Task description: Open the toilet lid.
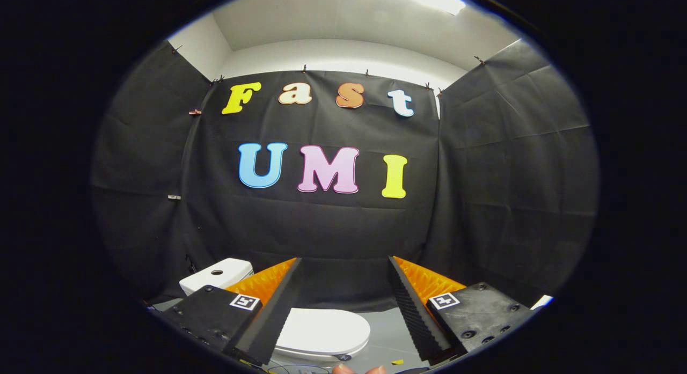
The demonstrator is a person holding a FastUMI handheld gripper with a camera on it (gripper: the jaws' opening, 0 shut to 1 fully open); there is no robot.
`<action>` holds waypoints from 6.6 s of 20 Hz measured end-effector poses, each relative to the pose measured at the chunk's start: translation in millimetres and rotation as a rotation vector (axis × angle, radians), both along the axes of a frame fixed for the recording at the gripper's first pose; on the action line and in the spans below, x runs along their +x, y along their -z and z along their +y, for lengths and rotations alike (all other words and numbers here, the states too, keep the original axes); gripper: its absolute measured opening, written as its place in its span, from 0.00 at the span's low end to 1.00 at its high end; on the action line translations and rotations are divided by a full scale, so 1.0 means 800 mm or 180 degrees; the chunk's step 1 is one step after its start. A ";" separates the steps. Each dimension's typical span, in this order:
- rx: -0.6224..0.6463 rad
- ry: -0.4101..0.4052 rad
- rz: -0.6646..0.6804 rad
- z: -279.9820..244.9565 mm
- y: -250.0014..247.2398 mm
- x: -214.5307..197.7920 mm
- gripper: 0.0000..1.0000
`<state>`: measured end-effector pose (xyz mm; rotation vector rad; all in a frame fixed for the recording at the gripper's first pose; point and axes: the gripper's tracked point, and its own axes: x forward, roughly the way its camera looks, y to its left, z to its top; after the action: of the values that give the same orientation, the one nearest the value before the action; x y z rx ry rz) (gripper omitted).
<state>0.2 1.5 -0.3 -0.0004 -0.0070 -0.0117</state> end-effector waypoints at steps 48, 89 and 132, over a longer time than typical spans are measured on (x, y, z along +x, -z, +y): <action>0.2384 -0.0346 0.2238 -0.053 0.645 0.096 0.99; 0.2906 0.0100 0.2724 -0.025 0.638 0.140 0.06; 0.0047 -0.0030 0.1561 0.363 0.385 0.137 0.06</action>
<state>110.0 292.0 -308.4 0.0115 0.4833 -0.0021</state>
